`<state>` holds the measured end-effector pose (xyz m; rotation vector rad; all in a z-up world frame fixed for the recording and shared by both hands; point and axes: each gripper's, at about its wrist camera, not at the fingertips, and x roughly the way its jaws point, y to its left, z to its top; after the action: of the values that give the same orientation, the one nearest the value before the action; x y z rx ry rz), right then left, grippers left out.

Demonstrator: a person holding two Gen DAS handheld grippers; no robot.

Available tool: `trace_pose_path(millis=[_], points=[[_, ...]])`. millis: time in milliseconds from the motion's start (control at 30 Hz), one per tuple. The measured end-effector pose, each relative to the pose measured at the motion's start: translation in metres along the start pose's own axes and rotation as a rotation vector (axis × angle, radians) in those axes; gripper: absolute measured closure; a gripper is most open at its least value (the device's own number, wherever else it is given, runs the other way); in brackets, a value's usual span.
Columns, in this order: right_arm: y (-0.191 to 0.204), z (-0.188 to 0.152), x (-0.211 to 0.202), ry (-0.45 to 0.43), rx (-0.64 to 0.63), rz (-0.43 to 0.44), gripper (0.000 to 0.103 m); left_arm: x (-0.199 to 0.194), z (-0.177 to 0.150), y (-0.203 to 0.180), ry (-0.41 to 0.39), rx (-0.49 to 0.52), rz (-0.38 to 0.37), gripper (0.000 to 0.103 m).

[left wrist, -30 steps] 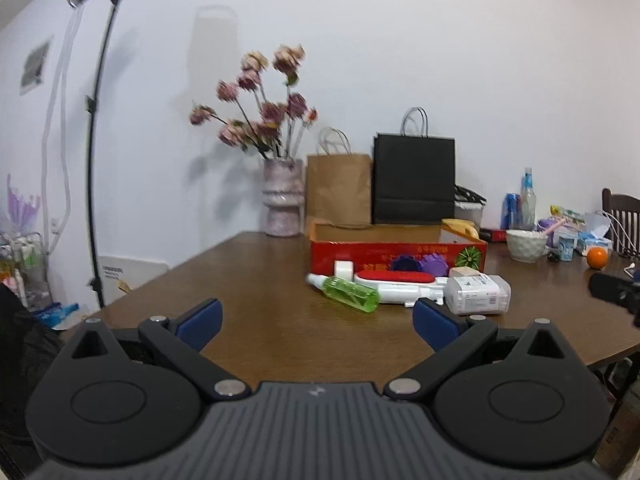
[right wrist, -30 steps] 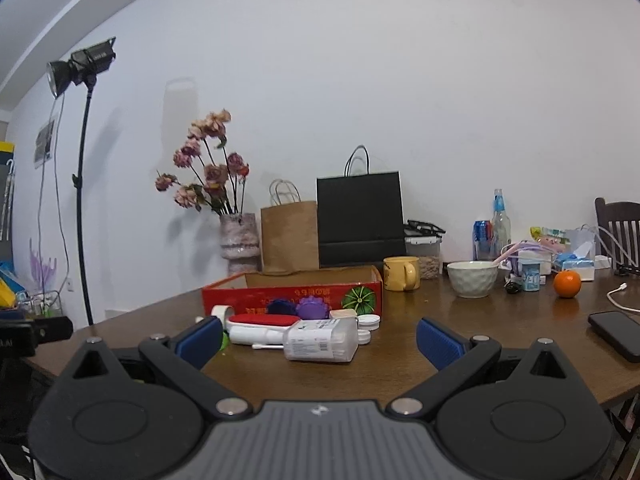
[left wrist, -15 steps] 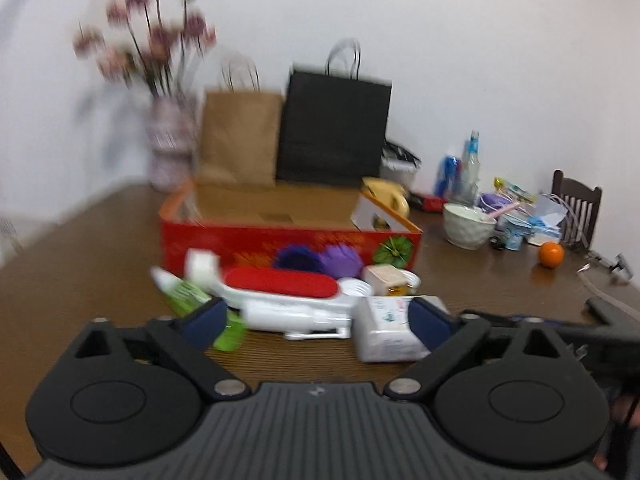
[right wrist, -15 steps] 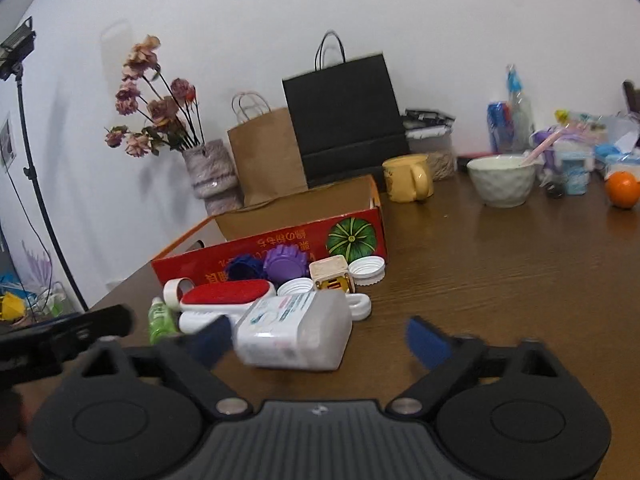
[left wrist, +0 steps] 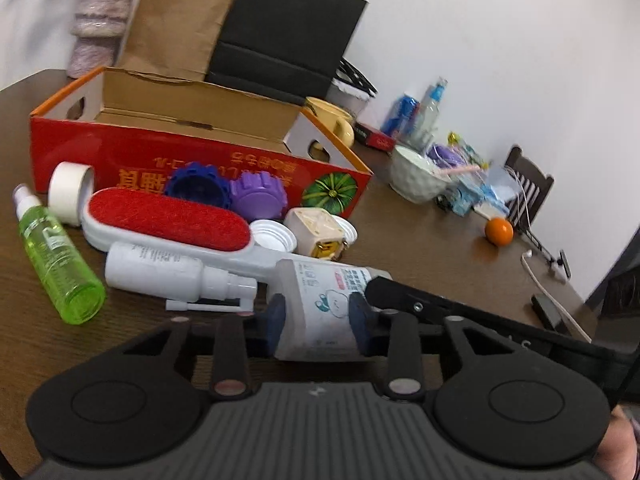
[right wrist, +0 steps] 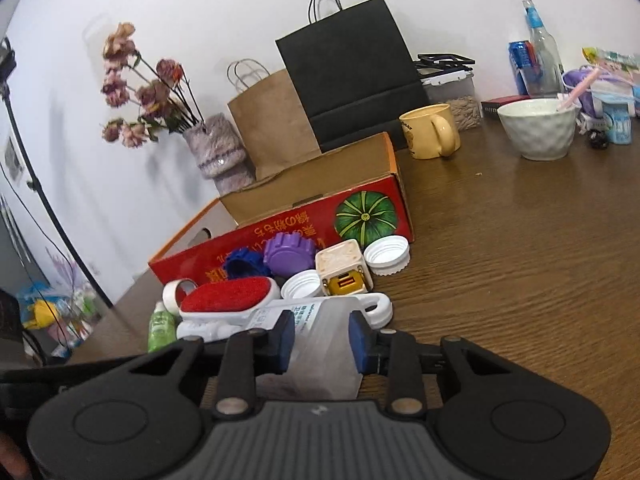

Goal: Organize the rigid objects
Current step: 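Reach the left tool to the white square bottle and close on it, then carry the white bottle into the cardboard box and open the left tool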

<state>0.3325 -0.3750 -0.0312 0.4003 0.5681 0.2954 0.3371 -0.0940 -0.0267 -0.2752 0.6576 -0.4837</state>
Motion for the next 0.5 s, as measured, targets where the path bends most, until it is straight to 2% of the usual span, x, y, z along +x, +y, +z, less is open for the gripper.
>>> trace_pose_path(millis=[100,200,367,500], points=[[0.006,0.0,-0.013,-0.015,-0.018,-0.003,0.077,-0.012,-0.005,0.001,0.01,-0.047,-0.009,0.078],[0.009,-0.009,-0.035,-0.029,0.006,0.026,0.079,-0.035,-0.018,-0.009,0.011,-0.021,-0.016,0.078],[0.027,-0.034,-0.057,0.016,0.011,0.063,0.079,-0.073,-0.045,-0.009,0.028,-0.08,0.022,0.078],[0.04,-0.047,-0.059,0.057,-0.012,0.066,0.079,-0.093,-0.056,-0.006,0.025,-0.089,0.049,0.078]])
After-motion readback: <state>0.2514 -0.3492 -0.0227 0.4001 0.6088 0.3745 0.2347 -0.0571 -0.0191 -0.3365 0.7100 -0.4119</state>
